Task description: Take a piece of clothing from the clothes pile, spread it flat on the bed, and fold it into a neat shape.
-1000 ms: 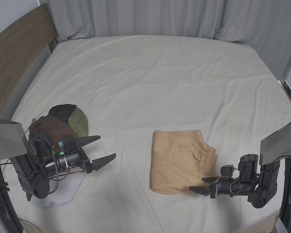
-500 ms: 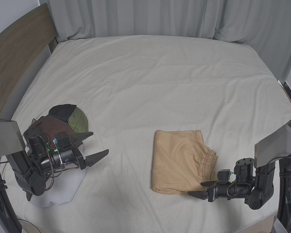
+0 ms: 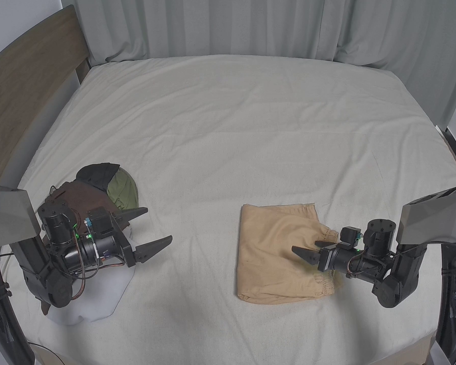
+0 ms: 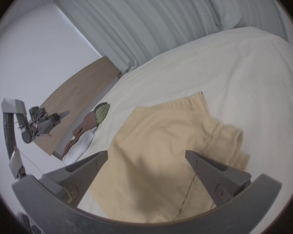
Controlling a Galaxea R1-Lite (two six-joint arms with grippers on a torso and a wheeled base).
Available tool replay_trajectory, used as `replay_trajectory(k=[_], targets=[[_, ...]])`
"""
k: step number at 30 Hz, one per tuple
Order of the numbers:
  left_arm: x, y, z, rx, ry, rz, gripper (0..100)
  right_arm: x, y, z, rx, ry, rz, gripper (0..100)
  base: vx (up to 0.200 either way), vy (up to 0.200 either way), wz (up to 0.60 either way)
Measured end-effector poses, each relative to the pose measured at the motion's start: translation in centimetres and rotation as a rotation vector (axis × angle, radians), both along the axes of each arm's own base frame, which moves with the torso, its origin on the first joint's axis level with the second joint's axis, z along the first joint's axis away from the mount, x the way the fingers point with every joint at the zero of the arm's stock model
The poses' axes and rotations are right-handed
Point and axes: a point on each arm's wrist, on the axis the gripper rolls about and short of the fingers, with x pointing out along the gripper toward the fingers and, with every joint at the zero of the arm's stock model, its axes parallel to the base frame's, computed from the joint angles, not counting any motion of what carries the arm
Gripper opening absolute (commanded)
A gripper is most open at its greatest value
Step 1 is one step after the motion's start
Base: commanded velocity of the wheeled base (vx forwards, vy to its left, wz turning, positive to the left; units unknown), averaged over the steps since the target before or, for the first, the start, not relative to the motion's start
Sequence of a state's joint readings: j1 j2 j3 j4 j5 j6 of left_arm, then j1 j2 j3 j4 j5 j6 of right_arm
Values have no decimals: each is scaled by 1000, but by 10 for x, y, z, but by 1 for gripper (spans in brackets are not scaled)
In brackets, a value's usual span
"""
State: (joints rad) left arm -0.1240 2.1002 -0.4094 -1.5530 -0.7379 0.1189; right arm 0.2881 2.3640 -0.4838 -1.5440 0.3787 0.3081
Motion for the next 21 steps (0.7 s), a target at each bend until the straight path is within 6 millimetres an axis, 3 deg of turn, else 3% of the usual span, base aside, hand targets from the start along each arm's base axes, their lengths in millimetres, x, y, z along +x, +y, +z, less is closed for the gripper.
replay_trajectory(k=[8, 21], targets=[[-1, -1, 0, 7, -6, -4, 100, 16, -2, 0, 10, -36, -57, 100, 0, 0, 0], [0, -1, 0, 16, -18, -6, 100, 15, -2, -3, 8, -28, -52, 100, 0, 0, 0]])
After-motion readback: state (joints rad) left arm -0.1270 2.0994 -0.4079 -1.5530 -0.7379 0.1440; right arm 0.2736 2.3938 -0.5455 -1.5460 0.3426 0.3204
